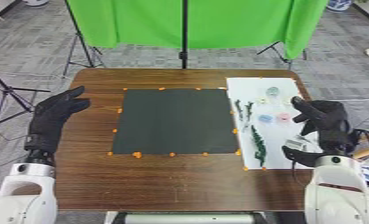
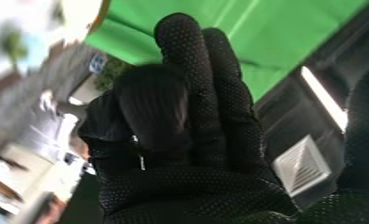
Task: Arrange flowers
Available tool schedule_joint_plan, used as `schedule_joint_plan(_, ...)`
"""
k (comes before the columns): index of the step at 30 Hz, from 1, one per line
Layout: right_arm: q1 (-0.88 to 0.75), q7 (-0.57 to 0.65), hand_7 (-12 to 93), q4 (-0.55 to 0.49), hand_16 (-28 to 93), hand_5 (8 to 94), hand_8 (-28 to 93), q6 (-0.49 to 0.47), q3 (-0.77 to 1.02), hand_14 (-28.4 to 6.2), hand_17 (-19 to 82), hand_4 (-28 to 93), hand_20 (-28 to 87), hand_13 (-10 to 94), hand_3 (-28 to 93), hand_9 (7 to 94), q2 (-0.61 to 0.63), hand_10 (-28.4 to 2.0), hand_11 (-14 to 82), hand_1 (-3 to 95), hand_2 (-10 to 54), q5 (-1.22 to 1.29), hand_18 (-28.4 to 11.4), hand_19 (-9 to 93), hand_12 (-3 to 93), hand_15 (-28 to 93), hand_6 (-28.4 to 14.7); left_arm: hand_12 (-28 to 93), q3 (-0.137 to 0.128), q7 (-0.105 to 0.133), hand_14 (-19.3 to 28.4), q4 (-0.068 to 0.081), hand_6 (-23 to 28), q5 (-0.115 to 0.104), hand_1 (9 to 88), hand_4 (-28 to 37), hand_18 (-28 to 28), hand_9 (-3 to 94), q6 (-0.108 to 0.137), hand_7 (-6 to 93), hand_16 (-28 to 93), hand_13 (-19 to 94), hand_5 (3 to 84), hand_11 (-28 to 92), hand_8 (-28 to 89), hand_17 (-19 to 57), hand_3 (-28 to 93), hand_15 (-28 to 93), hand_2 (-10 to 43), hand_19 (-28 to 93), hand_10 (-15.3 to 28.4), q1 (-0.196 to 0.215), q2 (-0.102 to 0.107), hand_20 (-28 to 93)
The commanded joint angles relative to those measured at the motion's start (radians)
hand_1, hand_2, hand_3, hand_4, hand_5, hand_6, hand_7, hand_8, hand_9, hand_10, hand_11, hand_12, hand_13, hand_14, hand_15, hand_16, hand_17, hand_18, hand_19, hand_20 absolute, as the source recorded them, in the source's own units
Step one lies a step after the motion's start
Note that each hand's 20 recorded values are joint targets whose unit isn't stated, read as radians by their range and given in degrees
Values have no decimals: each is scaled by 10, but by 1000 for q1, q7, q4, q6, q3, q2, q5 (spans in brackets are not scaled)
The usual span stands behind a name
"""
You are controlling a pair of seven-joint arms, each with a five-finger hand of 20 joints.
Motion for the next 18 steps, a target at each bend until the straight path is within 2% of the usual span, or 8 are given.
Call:
schedule_joint_plan(1,3,160,206,-30,320,730,-57,-372,-31,-75,435,-280,570,801,620,808,117,-152,268,268,-95,-499,-245,891,258,672,-45,101,-15,-54,195,-15,73,23,313,-221,130,508,-51,81,-37,421,494,184,-54,135,624,174,108,142,163,18,9,148)
schedule_joint_plan(3,20,180,194,-37,321,724,-61,-432,-43,-71,448,-279,563,809,624,809,134,-151,265,274,-95,-494,-239,901,257,672,-46,101,-20,-65,196,-17,73,27,314,-219,131,506,-61,81,-37,420,493,183,-54,134,620,173,105,142,163,19,13,147)
schedule_joint_plan(5,35,200,179,-44,321,717,-58,-492,-53,-65,463,-266,545,821,613,811,143,-150,255,293,-95,-486,-232,914,253,670,-49,102,-21,-69,196,-19,73,26,315,-216,131,506,-56,79,-37,419,492,182,-54,134,618,173,101,142,163,22,16,147)
schedule_joint_plan(11,117,249,152,-43,320,698,-58,-673,-119,-44,511,-245,528,861,613,805,147,-153,221,328,-95,-436,-208,930,244,652,-58,102,-28,-81,197,-27,74,27,315,-211,131,504,-61,78,-36,417,490,181,-53,131,615,172,94,143,163,34,21,147)
schedule_joint_plan(12,134,249,149,-34,321,696,-57,-687,-138,-38,522,-244,531,868,610,806,149,-152,219,333,-95,-430,-204,931,243,648,-60,102,-27,-85,197,-29,74,27,316,-211,132,504,-59,77,-35,417,490,181,-53,131,614,172,93,144,163,38,22,147)
schedule_joint_plan(15,164,270,142,-19,324,696,-56,-732,-194,-29,538,-237,533,883,604,816,167,-153,211,333,-95,-416,-196,932,239,636,-62,103,-21,-102,197,-25,74,29,315,-209,132,503,-76,77,-35,417,490,181,-52,130,615,171,92,144,163,34,21,146)
schedule_joint_plan(18,191,275,135,3,328,694,-56,-739,-237,-26,543,-232,529,888,602,817,164,-157,203,331,-95,-404,-192,932,237,628,-67,102,-14,-106,198,-25,74,34,315,-207,132,497,-91,76,-35,415,486,178,-52,129,614,170,88,145,163,28,20,146)
